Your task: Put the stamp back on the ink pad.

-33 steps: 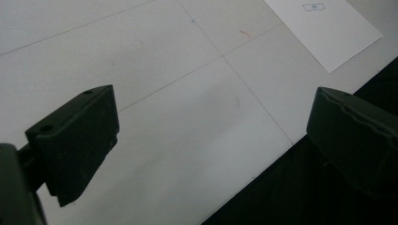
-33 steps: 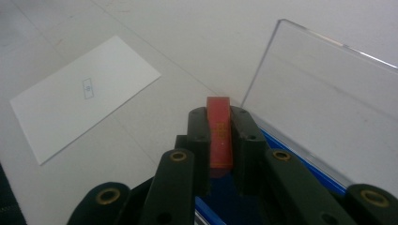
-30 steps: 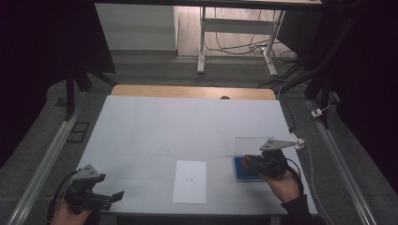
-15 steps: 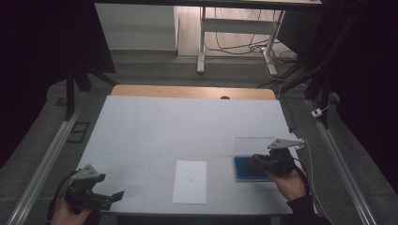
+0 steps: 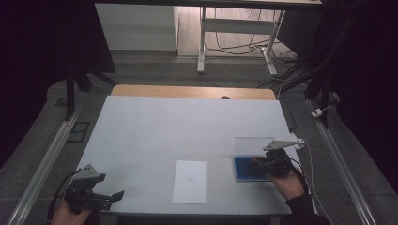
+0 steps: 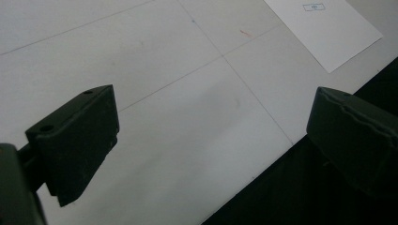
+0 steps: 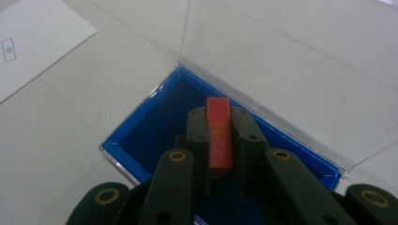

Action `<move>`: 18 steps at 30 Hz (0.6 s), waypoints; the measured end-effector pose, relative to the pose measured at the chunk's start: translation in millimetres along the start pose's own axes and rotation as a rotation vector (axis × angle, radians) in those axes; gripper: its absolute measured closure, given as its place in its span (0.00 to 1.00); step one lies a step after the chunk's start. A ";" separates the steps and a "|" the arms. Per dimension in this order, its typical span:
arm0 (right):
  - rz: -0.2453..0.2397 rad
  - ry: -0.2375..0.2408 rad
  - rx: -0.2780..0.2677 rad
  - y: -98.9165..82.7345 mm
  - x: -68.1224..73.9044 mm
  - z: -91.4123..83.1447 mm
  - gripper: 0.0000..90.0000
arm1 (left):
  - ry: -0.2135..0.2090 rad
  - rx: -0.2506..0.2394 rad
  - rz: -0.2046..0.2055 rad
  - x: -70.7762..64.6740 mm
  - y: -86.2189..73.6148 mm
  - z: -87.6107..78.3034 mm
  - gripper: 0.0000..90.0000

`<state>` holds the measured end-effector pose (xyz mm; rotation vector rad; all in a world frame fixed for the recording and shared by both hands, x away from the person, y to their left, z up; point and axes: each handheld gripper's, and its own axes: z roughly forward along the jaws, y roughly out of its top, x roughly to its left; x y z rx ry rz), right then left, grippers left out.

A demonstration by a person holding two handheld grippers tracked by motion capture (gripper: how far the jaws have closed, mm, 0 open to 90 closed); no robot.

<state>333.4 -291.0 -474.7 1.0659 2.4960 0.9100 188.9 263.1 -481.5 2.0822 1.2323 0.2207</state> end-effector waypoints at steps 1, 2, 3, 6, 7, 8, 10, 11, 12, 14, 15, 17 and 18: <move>-0.003 -0.002 0.005 -0.2 -0.2 0.8 0.87 | 0.000 0.000 0.000 0.0 0.0 0.0 0.04; -0.002 -0.002 0.010 -0.3 -0.3 1.4 0.87 | 0.000 0.000 0.001 -0.1 0.0 0.0 0.04; 0.003 -0.001 0.017 -0.3 0.1 1.8 0.87 | 0.000 0.000 0.000 0.0 0.0 0.0 0.04; 0.002 0.000 0.026 -0.6 -0.3 3.4 0.87 | 0.000 0.000 0.000 -0.1 0.0 0.1 0.04; 0.003 0.000 0.027 -0.6 -0.4 3.5 0.87 | 0.000 0.000 0.000 -0.1 0.1 0.1 0.04; 0.005 0.000 0.030 -0.8 -0.4 3.7 0.87 | 0.000 0.000 0.001 -0.2 0.1 0.1 0.04; 0.008 0.001 0.031 -0.9 -0.5 3.8 0.87 | 0.000 0.001 0.001 -0.2 0.1 0.2 0.04; 0.008 0.000 0.032 -0.8 -0.5 3.7 0.87 | -0.001 0.001 0.000 -0.1 0.1 0.2 0.04; 0.007 0.000 0.031 -0.7 -0.7 3.8 0.87 | 0.000 0.001 0.000 -0.1 0.1 0.1 0.04; 0.006 0.000 0.031 -0.7 -0.7 3.8 0.86 | -0.001 0.001 0.000 0.0 0.1 0.1 0.04; 0.008 0.000 0.029 -0.6 -0.7 3.7 0.85 | -0.001 0.001 0.000 0.0 0.1 0.1 0.04; 0.013 0.002 0.017 -0.2 -0.7 2.9 0.83 | -0.001 0.001 0.000 0.0 0.1 0.1 0.04; 0.019 0.001 0.012 0.1 -0.6 1.9 0.82 | -0.001 0.001 0.000 0.0 0.1 0.1 0.04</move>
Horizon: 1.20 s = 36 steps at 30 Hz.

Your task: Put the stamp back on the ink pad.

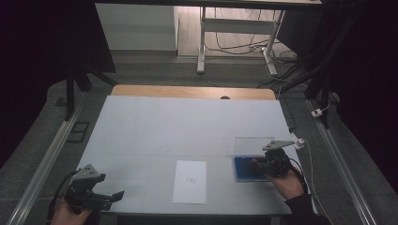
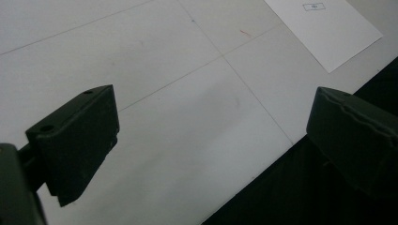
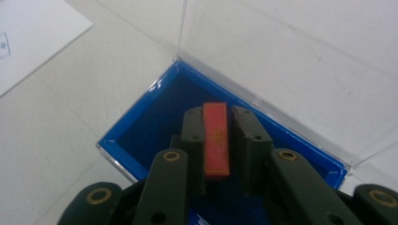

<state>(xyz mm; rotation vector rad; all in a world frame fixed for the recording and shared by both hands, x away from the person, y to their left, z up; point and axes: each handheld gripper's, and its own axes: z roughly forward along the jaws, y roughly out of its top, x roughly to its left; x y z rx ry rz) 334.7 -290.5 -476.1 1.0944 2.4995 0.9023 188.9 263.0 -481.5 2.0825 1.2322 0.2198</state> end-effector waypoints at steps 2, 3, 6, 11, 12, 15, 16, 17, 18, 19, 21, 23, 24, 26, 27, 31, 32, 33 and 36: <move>0.003 -0.003 -0.018 0.5 -0.5 -1.8 0.81 | -0.001 0.000 -0.001 0.0 0.0 0.0 0.04; 0.008 -0.003 -0.024 0.8 -0.4 -3.0 0.80 | -0.001 0.000 -0.001 0.0 0.0 0.0 0.04; 0.020 -0.003 -0.039 1.7 0.3 -5.7 0.76 | -0.001 0.000 -0.001 0.0 0.0 0.1 0.04; 0.024 -0.010 -0.065 3.3 1.8 -10.1 0.66 | -0.001 0.000 -0.002 0.0 0.1 0.1 0.04; 0.026 -0.009 -0.068 3.4 2.0 -10.6 0.64 | -0.001 0.000 -0.002 0.0 0.1 0.1 0.04; 0.030 -0.014 -0.077 3.6 2.9 -11.6 0.57 | -0.001 0.000 -0.003 0.0 0.1 0.1 0.04; 0.030 -0.014 -0.081 3.8 3.3 -12.1 0.55 | -0.001 0.000 -0.003 0.1 0.1 0.1 0.04; 0.029 -0.011 -0.085 4.0 3.7 -12.4 0.53 | -0.001 0.000 -0.004 0.1 0.1 0.1 0.04; 0.032 -0.007 -0.087 4.3 4.4 -12.9 0.50 | -0.001 0.000 -0.003 0.1 0.1 0.1 0.04; 0.035 -0.002 -0.090 4.5 5.0 -13.0 0.48 | -0.001 0.000 -0.003 0.1 0.1 0.1 0.04; 0.040 0.004 -0.095 4.8 6.0 -12.9 0.43 | -0.001 0.000 -0.003 0.1 0.2 0.2 0.04; 0.046 0.012 -0.103 4.8 7.1 -13.0 0.39 | -0.001 -0.001 -0.003 0.1 0.2 0.2 0.04; 0.049 0.018 -0.106 5.0 7.6 -13.1 0.37 | -0.001 0.000 -0.003 0.1 0.2 0.2 0.04; 0.055 0.032 -0.114 5.3 9.0 -13.9 0.33 | -0.001 0.000 -0.003 0.1 0.3 0.3 0.04; 0.059 0.039 -0.120 5.6 9.7 -14.3 0.31 | -0.001 0.000 -0.004 0.0 0.3 0.3 0.04; 0.068 0.054 -0.138 5.8 14.1 -16.1 0.20 | -0.001 -0.001 -0.004 0.1 0.3 0.3 0.04; 0.063 0.052 -0.139 5.9 15.2 -16.9 0.18 | -0.001 0.000 -0.004 0.1 0.3 0.3 0.04; 0.064 0.054 -0.146 5.8 16.6 -17.4 0.16 | 0.000 0.000 -0.003 0.0 0.4 0.4 0.04; 0.070 0.073 -0.160 5.9 20.7 -19.7 0.11 | 0.000 0.000 -0.003 0.0 0.4 0.4 0.04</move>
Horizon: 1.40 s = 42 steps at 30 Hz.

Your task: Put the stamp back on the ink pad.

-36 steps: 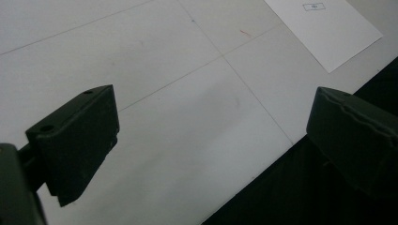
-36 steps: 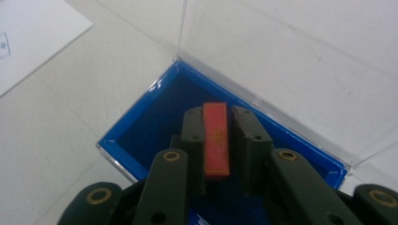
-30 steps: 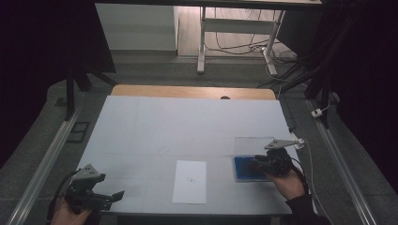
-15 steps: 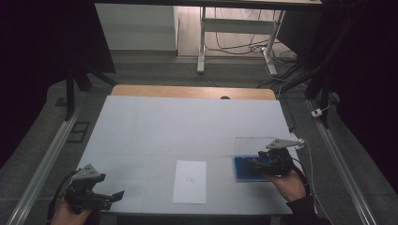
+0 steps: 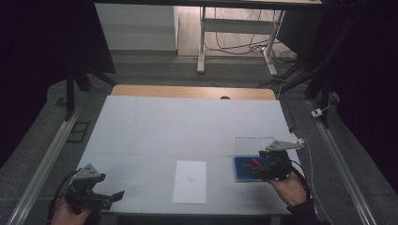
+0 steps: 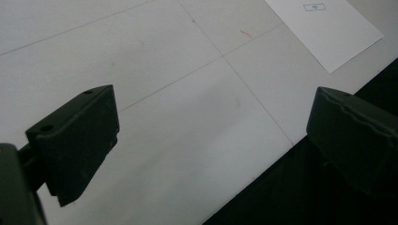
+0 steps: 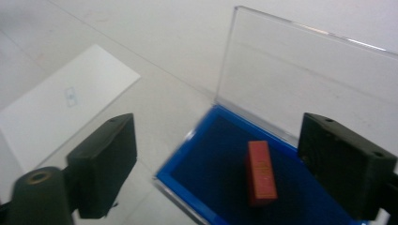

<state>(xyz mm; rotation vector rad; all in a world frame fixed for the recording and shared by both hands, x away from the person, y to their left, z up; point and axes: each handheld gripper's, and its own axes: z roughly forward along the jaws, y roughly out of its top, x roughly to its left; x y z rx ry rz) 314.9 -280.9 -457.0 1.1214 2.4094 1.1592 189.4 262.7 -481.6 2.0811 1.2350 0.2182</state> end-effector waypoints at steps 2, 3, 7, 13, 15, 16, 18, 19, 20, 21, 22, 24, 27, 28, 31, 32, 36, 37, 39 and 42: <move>0.014 0.021 -0.003 -0.2 1.8 -1.4 0.07 | 0.000 0.000 0.000 0.1 0.0 0.0 0.04; 0.024 0.034 -0.008 -0.5 2.7 -2.2 0.07 | 0.000 0.000 0.000 0.1 0.0 0.0 0.04; 0.029 0.048 -0.010 -1.8 6.5 -5.7 0.02 | 0.000 0.000 0.001 0.1 0.3 0.3 0.04; 0.031 0.042 -0.018 -4.8 11.7 -12.0 0.00 | 0.000 -0.001 0.000 0.4 0.0 0.0 0.04; 0.031 0.039 -0.019 -5.5 13.1 -14.7 0.00 | 0.000 -0.001 -0.001 0.4 0.0 0.0 0.04; 0.030 0.038 -0.026 -6.0 13.6 -15.7 0.00 | 0.001 -0.001 -0.001 0.4 0.0 0.0 0.04; 0.026 0.030 -0.032 -7.0 14.7 -18.1 0.00 | 0.001 -0.001 -0.001 0.4 -0.1 0.0 0.04; 0.026 0.023 -0.031 -7.7 15.1 -19.3 0.00 | 0.001 -0.002 -0.001 0.4 -0.1 -0.1 0.04; 0.024 0.016 -0.029 -8.6 15.4 -20.7 0.00 | 0.001 -0.002 -0.002 0.4 -0.1 -0.1 0.04; 0.024 0.010 -0.029 -9.8 15.8 -21.9 0.00 | 0.001 -0.002 -0.002 0.4 0.0 0.0 0.04; 0.022 0.003 -0.028 -11.1 16.0 -23.3 0.00 | 0.001 -0.001 -0.002 0.5 0.0 0.1 0.04; 0.019 -0.011 -0.027 -13.9 16.8 -26.3 0.00 | 0.001 -0.002 -0.001 0.4 0.1 0.1 0.04; 0.024 -0.033 -0.028 -18.5 18.2 -32.1 0.00 | 0.001 -0.001 -0.001 0.4 0.2 0.1 0.04; 0.024 -0.035 -0.031 -20.4 18.2 -33.9 0.00 | 0.001 -0.001 -0.002 0.4 0.2 0.1 0.04; 0.030 -0.052 -0.033 -25.8 19.1 -40.2 0.00 | 0.001 -0.001 -0.002 0.4 0.3 0.1 0.04; 0.032 -0.056 -0.037 -27.6 19.1 -42.1 0.00 | 0.001 -0.001 -0.002 0.4 0.3 0.1 0.04; 0.045 -0.073 -0.046 -34.5 18.2 -48.9 0.00 | 0.002 -0.001 -0.002 0.4 0.3 0.1 0.04; 0.048 -0.078 -0.048 -36.1 17.9 -50.3 0.00 | 0.002 -0.001 -0.002 0.4 0.3 0.1 0.04; 0.051 -0.089 -0.046 -39.3 17.5 -53.3 0.00 | 0.001 -0.002 -0.003 0.5 0.3 0.0 0.04; 0.059 -0.105 -0.047 -43.9 17.5 -57.5 0.00 | 0.001 -0.003 -0.004 0.6 0.1 -0.1 0.04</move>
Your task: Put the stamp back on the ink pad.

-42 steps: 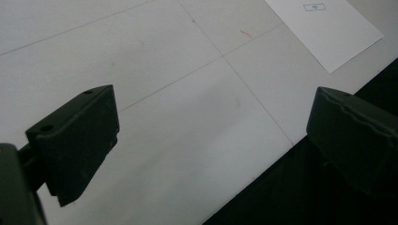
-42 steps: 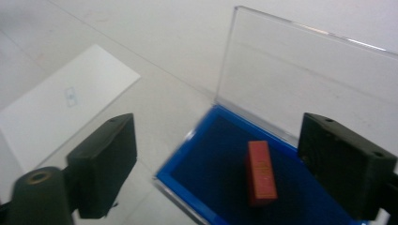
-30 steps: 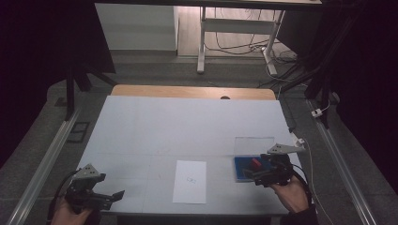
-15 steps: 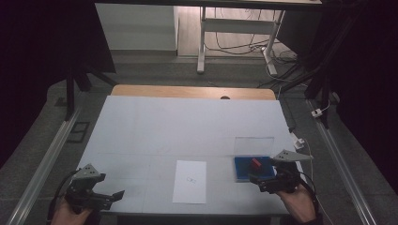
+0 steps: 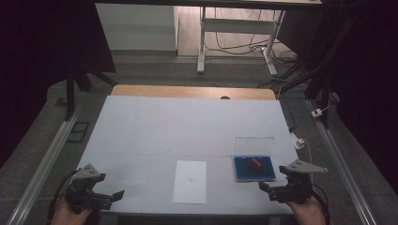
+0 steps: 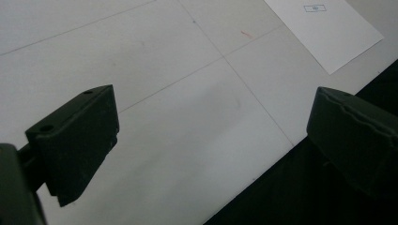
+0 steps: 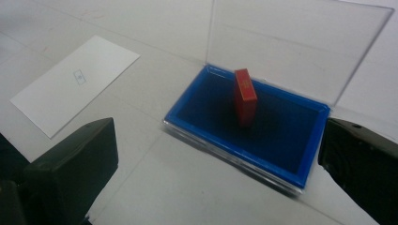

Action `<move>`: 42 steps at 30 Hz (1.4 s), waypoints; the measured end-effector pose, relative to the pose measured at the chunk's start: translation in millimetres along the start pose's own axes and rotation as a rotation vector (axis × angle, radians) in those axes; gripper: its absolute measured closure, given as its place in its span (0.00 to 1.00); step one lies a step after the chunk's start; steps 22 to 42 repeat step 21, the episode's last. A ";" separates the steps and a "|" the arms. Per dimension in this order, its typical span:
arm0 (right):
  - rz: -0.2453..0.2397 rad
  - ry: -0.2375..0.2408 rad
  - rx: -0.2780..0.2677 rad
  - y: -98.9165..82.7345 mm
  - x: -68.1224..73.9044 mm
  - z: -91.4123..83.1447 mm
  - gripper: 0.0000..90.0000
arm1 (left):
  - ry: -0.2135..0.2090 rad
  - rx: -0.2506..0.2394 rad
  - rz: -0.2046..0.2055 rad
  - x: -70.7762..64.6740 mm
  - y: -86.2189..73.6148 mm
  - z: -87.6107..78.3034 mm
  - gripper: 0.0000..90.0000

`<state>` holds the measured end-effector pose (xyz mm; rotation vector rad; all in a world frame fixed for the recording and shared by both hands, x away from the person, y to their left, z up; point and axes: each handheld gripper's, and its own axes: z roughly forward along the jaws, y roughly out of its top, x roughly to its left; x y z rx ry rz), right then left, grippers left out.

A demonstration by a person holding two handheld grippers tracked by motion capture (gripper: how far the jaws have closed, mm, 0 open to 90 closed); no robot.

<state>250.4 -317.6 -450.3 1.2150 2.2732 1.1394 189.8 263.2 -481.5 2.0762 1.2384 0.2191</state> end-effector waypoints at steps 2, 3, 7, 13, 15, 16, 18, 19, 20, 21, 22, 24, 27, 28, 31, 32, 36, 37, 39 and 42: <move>0.007 -0.020 -0.001 -3.2 -0.4 -2.7 0.00 | -0.001 -0.002 -0.001 0.0 -0.1 -0.2 0.04; 0.010 -0.028 0.000 -4.8 -0.7 -4.1 0.00 | -0.001 -0.003 -0.001 0.1 -0.1 -0.3 0.04; 0.029 -0.046 0.006 -11.2 -1.7 -8.4 0.00 | 0.000 -0.003 0.000 -0.1 -0.1 -0.3 0.04; 0.051 -0.054 0.027 -17.8 -2.3 -13.8 0.00 | -0.001 -0.003 0.003 0.0 -0.6 -0.5 0.04; 0.050 -0.059 0.033 -18.6 -1.5 -14.9 0.00 | 0.000 -0.004 0.005 0.0 -0.7 -0.8 0.04; 0.048 -0.062 0.045 -18.9 -1.1 -14.9 0.00 | -0.003 -0.003 0.004 0.1 -0.7 -0.7 0.04; 0.045 -0.066 0.056 -19.3 -0.4 -14.1 0.00 | -0.001 -0.002 0.005 -0.1 -0.5 -0.4 0.04; 0.043 -0.069 0.059 -19.2 -0.1 -13.9 0.00 | -0.001 -0.002 0.004 -0.1 -0.4 -0.2 0.04; 0.040 -0.069 0.064 -19.2 0.0 -13.8 0.00 | -0.002 -0.004 0.005 -0.1 0.0 -0.2 0.04; 0.038 -0.068 0.067 -19.4 -0.2 -13.5 0.00 | -0.003 -0.002 0.004 -0.1 0.6 0.1 0.04; 0.038 -0.068 0.067 -19.4 -0.2 -13.5 0.00 | -0.003 -0.002 0.004 -0.1 0.6 0.1 0.04; 0.038 -0.068 0.067 -19.4 -0.2 -13.5 0.00 | -0.003 -0.002 0.004 -0.1 0.6 0.1 0.04; 0.038 -0.068 0.067 -19.4 -0.2 -13.5 0.00 | -0.003 -0.002 0.004 -0.1 0.6 0.1 0.04; 0.038 -0.068 0.067 -19.4 -0.2 -13.5 0.00 | -0.003 -0.002 0.004 -0.1 0.6 0.1 0.04; 0.038 -0.068 0.067 -19.4 -0.2 -13.5 0.00 | -0.003 -0.002 0.004 -0.1 0.6 0.1 0.04; 0.038 -0.068 0.067 -19.4 -0.2 -13.5 0.00 | -0.003 -0.002 0.004 -0.1 0.6 0.1 0.04; 0.038 -0.068 0.067 -19.4 -0.2 -13.5 0.00 | -0.003 -0.002 0.004 -0.1 0.6 0.1 0.04; 0.038 -0.068 0.067 -19.4 -0.2 -13.5 0.00 | -0.003 -0.002 0.004 -0.1 0.6 0.1 0.04; 0.038 -0.068 0.067 -19.4 -0.2 -13.5 0.00 | -0.003 -0.002 0.004 -0.1 0.6 0.1 0.04; 0.038 -0.068 0.067 -19.4 -0.2 -13.5 0.00 | -0.003 -0.002 0.004 -0.1 0.6 0.1 0.04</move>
